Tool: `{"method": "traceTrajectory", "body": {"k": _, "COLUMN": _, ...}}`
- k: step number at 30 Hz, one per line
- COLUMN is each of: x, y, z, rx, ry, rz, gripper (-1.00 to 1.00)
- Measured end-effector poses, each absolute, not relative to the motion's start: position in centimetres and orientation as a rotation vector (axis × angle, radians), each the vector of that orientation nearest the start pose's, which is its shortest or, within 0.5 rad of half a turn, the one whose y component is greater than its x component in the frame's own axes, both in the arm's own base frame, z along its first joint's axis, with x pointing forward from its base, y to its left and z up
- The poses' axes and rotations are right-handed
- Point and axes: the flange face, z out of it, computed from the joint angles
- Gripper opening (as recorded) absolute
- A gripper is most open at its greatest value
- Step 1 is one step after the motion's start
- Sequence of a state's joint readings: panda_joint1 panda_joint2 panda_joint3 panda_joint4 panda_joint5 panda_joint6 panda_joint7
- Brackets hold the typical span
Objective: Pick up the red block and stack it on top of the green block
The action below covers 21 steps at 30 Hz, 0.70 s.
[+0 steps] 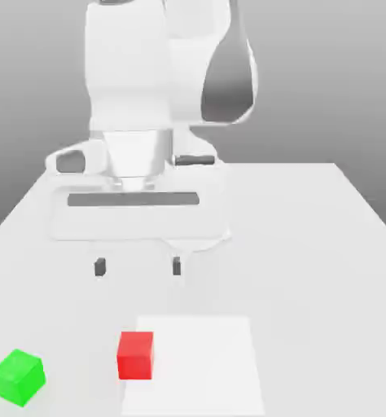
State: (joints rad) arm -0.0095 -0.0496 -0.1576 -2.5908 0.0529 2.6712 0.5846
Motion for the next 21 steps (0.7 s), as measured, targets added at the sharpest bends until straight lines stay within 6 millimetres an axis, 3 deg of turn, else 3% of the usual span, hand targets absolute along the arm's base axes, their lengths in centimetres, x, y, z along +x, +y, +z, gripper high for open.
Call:
{"method": "traceTrajectory", "body": {"k": 4, "x": 42.1, "y": -8.7, "z": 21.5, "rx": -2.888, "ry": 1.215, "rz": -0.026, "gripper": 0.00}}
{"method": "traceTrajectory", "body": {"k": 9, "x": 41.7, "y": -8.7, "z": 15.6, "rx": -2.899, "ry": 1.213, "rz": -0.001, "gripper": 0.00}}
{"method": "traceTrajectory", "body": {"k": 10, "x": 41.7, "y": -8.7, "z": 14.8, "rx": -2.898, "ry": 1.214, "rz": -0.001, "gripper": -1.00}}
{"method": "traceTrajectory", "body": {"k": 16, "x": 41.6, "y": -8.7, "z": 14.4, "rx": -2.898, "ry": 1.214, "rz": 0.001, "gripper": -1.00}}
{"method": "traceTrajectory", "body": {"k": 21, "x": 41.8, "y": -8.7, "z": 18.6, "rx": -2.899, "ry": 1.213, "rz": -0.001, "gripper": -1.00}}
